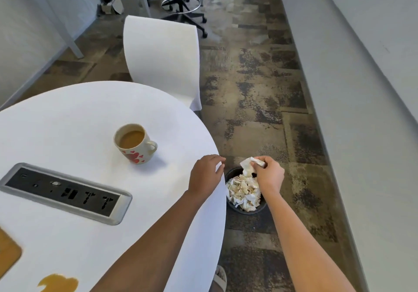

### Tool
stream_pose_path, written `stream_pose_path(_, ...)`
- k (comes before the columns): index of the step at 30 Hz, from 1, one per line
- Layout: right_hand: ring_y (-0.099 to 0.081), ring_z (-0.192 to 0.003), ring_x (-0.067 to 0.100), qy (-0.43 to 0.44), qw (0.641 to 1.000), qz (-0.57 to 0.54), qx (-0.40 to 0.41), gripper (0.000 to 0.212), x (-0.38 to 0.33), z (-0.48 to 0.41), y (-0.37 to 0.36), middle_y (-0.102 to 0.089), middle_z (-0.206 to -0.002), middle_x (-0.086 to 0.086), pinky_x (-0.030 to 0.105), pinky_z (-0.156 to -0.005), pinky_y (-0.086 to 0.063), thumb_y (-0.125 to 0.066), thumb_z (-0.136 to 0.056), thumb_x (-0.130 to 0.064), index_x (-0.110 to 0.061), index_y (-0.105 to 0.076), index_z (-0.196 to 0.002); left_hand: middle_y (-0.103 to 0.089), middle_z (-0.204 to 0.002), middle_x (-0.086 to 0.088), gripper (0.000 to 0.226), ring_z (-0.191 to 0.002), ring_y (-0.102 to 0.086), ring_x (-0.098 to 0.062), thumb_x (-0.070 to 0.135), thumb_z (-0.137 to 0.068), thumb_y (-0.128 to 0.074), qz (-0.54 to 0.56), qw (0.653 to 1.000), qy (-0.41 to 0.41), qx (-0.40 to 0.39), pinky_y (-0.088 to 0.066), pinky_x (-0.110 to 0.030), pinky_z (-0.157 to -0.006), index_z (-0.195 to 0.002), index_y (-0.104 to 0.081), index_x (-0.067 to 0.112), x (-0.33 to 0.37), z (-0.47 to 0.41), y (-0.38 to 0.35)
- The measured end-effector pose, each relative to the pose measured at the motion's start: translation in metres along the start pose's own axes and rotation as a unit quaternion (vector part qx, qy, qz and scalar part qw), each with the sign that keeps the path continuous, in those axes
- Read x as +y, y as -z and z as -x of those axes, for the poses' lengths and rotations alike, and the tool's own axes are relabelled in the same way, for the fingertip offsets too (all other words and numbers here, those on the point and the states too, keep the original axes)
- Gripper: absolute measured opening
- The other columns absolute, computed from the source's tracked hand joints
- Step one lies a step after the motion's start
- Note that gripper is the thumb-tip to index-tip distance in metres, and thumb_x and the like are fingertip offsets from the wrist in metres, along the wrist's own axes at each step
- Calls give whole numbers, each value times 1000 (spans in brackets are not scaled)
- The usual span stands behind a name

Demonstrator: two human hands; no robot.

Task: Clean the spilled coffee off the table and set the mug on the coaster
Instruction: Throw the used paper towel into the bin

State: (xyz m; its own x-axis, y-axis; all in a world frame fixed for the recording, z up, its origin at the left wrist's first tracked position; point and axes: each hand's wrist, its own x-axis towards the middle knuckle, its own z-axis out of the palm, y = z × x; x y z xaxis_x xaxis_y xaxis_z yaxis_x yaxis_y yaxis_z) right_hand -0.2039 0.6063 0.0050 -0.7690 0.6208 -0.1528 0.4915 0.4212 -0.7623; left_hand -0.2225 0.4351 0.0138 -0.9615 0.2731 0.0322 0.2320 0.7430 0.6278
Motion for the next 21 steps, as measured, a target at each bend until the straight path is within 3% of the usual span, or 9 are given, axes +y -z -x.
stream_pose_path(2,-52,-57,12,15,999,30,10,15,11,-16,1,-62,-73,5,22,-47,-37,-66,-86,-14,-8,-68,-100,-56,-133,-3,34,-124,-48,-17,23,-95,-48,-74,997,-30,-7,-32,-27,-103,-128,-57,16,-11,-4,-10)
stream_pose_path(5,-50,-100,29,29,994,101,10,21,28,-38,-3,-60,-107,13,34,-78,-42,-66,-86,-12,-6,-68,-106,-39,-148,-2,44,-138,-32,-17,29,-98,-39,-148,988,-25,-24,-20,-28,-112,-140,-40,15,-28,-9,-24)
stream_pose_path(7,-42,-113,31,16,994,109,4,23,39,-51,-6,-51,-119,16,35,-89,-40,-64,-87,-8,-3,-66,-109,-34,-151,-3,48,-140,-28,-18,31,-99,-38,-161,987,-20,-17,-18,-30,-115,-143,-35,13,-37,-11,-29)
stream_pose_path(13,-48,-114,32,-22,986,156,-45,36,63,-83,-18,-45,-126,18,36,-91,-44,-57,-89,0,-1,-57,-125,-25,-155,-3,54,-143,-20,-18,33,-98,-36,-170,986,0,-2,-14,-32,-117,-147,-25,12,-42,-23,-42)
stream_pose_path(18,-39,-129,35,-59,972,201,-104,55,74,-104,-27,-34,-144,21,41,-100,-42,-58,-89,-1,-5,-39,-141,-34,-151,-4,55,-140,-29,-20,36,-96,-36,-184,983,2,23,-20,-35,-115,-145,-31,11,-43,-27,-47)
stream_pose_path(21,-42,-124,36,-63,972,208,-90,54,80,-106,-29,-40,-138,22,42,-94,-45,-53,-89,5,-5,-40,-140,-35,-151,-3,56,-140,-30,-19,38,-95,-35,-179,983,2,27,-21,-35,-115,-144,-32,12,-44,-27,-48)
